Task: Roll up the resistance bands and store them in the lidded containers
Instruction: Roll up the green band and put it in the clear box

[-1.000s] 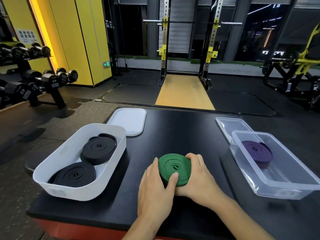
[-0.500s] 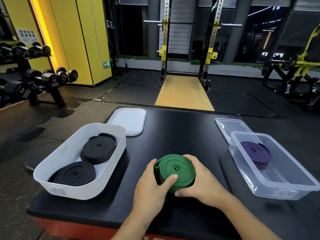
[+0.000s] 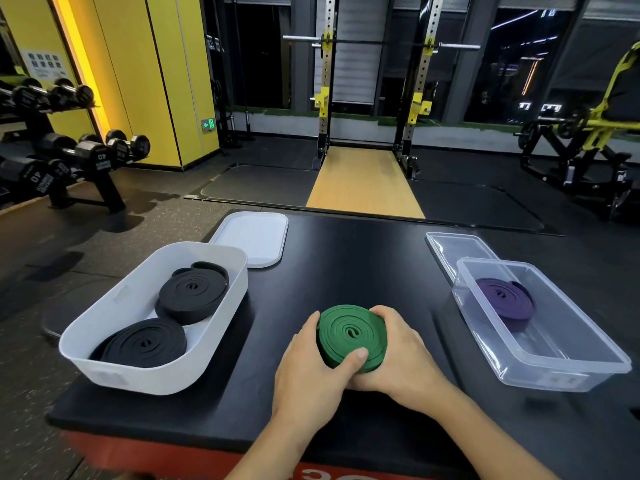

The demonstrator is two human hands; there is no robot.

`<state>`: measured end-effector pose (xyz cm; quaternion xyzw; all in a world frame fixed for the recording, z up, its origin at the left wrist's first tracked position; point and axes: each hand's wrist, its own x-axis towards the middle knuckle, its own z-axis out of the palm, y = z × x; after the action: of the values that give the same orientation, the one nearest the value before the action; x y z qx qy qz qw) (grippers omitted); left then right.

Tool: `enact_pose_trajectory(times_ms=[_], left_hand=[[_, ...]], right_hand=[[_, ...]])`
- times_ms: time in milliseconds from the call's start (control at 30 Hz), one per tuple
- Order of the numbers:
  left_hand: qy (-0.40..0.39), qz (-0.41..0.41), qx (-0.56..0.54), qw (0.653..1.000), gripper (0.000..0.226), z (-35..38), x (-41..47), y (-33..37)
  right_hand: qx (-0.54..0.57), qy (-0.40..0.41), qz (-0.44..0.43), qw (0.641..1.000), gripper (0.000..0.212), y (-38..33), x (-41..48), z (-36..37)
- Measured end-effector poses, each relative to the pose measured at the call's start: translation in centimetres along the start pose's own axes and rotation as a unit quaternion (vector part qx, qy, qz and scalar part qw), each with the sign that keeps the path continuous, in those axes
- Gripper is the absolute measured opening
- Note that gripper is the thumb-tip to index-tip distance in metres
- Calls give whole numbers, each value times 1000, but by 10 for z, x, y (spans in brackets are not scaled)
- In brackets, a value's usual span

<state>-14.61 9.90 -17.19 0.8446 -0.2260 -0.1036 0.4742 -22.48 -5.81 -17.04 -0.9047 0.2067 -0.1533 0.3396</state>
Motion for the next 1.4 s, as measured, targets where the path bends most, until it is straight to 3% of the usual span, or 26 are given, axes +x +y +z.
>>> enact_pose_trajectory(times_ms=[100, 200, 300, 533, 633, 767, 800, 867, 933, 1000, 1200, 1400], left_hand=[[2, -7, -8, 1000, 89, 0, 1, 0], [5, -13, -22, 1000, 85, 1, 0, 3], [12, -27, -40, 999, 87, 3, -2, 8], [66, -70, -67, 993, 81, 3, -14, 16], [65, -83, -66, 992, 76, 4, -13, 16], [79, -96, -99, 987, 45, 3, -9, 15], [78, -94, -105, 987, 37, 3, -8, 15], [70, -94, -115, 986, 30, 2, -8, 13], [67, -96, -114, 987, 34, 3, -8, 10], [74, -108, -101, 986, 39, 2, -7, 6], [59, -113, -166, 978, 65, -21, -3, 16], [35, -132, -130, 982, 107, -29, 6, 12]], right_hand=[[-15, -12, -4, 1000, 96, -1, -2, 0], [-74, 21, -4, 997, 120, 1, -8, 7], [-24, 29, 14, 999, 129, -1, -10, 10], [63, -89, 25, 994, 130, 5, 15, -6], [92, -36, 54, 994, 122, 8, 8, 4], [39, 70, 91, 993, 67, -3, -11, 21], [33, 71, 104, 992, 64, -9, -13, 26], [2, 77, 121, 990, 94, -21, -14, 35], [-48, 79, 126, 988, 126, -37, -13, 39], [-83, 79, 135, 984, 138, -50, -14, 41], [-156, 109, 153, 970, 150, -58, -10, 46], [-175, 128, 168, 962, 150, -61, -6, 54]])
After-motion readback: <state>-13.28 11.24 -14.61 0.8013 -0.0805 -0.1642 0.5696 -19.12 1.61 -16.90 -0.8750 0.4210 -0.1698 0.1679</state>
